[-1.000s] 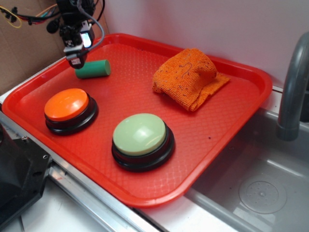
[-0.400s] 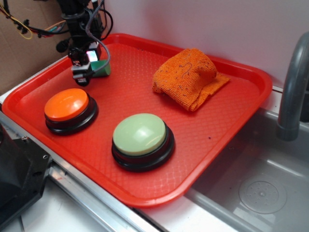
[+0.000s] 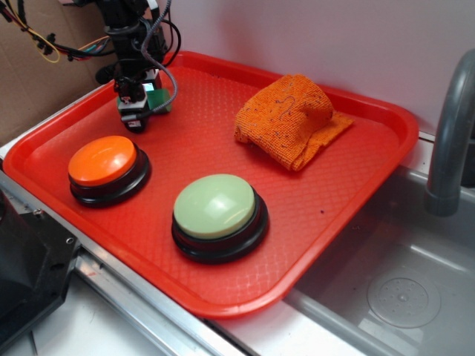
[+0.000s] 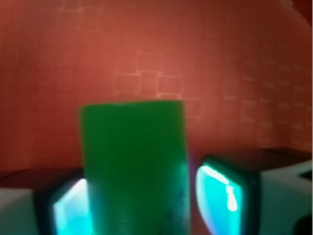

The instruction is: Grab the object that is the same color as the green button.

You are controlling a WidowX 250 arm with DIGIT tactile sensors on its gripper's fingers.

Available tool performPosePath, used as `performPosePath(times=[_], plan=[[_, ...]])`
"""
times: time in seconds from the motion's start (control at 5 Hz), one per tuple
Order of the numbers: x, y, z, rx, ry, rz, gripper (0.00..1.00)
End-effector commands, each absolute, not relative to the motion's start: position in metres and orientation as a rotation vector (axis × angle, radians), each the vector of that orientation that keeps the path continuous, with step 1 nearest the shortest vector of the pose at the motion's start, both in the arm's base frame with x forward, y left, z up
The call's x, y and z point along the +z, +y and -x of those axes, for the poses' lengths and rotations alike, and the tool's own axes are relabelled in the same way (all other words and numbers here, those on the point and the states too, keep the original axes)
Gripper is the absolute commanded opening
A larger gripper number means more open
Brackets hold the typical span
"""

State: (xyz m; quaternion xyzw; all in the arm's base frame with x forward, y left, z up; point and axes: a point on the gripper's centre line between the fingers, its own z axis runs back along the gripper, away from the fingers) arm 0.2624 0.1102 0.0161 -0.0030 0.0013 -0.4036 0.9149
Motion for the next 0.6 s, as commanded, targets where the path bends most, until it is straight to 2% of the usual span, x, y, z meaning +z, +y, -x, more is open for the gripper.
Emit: performPosePath(times=[0.0, 0.2, 0.4], plan=[[0.04, 0.099, -0.269, -0.758, 0.027, 0.039, 0.0], [0.072, 0.087, -0.262, -0.655, 0.045, 0.121, 0.0], [0.095, 0.073, -0.257, -0.612, 0.037, 0.153, 0.0]])
